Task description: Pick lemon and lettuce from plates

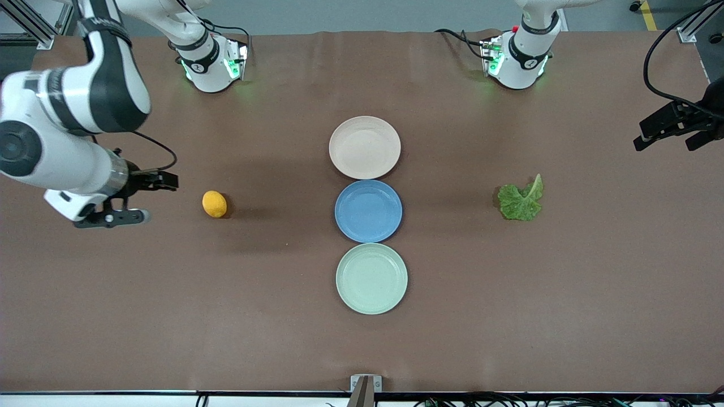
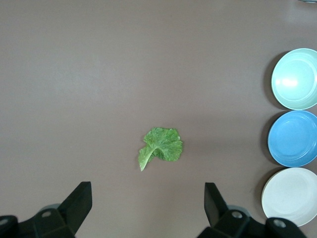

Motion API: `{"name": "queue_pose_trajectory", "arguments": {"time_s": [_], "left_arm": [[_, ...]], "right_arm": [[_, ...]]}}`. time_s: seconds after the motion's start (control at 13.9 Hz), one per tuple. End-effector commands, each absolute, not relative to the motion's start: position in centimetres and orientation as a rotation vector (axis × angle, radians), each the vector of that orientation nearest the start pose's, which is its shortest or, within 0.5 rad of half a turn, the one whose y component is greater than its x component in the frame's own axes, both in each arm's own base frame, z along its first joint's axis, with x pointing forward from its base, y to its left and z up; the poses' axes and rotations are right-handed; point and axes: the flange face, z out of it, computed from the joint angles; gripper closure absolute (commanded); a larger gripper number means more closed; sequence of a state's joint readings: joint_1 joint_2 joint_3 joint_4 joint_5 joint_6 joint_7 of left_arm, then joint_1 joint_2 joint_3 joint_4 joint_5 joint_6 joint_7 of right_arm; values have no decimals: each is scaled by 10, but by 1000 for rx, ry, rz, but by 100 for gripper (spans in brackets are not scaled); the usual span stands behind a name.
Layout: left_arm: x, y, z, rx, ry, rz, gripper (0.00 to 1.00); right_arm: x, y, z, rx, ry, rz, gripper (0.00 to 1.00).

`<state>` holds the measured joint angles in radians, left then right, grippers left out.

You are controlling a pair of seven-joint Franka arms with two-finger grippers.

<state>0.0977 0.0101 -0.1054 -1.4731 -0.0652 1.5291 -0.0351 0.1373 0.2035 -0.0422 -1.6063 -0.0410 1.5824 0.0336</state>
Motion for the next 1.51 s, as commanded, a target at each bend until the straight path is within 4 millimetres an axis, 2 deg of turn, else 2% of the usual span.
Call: {"name": "queue_pose_trajectory", "arguments": {"time_s": [0.0,0.14,0.22,0.43,0.57,0.72,0.93,1.0,1.15,1.29,1.43], "left_arm": [[553,-10,667,-3191,1,-65,0],[553,-10,667,-3191,1,-68,0],[553,-9,667,-3191,-1,-68,0],[553,-10,667,-3191,1,-68,0],[554,-10,667,-3191,1,-70,0],[554,-10,667,-3191,1,-70,0],[553,-10,668,-3192,-1,-73,0],[554,-10,667,-3192,-1,-70,0],[554,-10,667,-3192,-1,-70,0],[554,-9,668,-3192,-1,-73,0],[554,-9,668,-3192,-1,-73,0]], "right_arm": [[606,34,515,-3185,-63,347,0],[609,23,528,-3193,-43,311,0],[613,18,543,-3199,-47,259,0],[616,-16,540,-3196,27,283,0],[616,-31,542,-3191,-4,274,0],[617,-36,548,-3182,-53,253,0],[613,-34,552,-3176,34,274,0],[608,-33,551,-3168,46,336,0],[603,-31,560,-3165,39,331,0],[588,-29,575,-3142,45,306,0],[569,-38,582,-3105,77,290,0]]}}
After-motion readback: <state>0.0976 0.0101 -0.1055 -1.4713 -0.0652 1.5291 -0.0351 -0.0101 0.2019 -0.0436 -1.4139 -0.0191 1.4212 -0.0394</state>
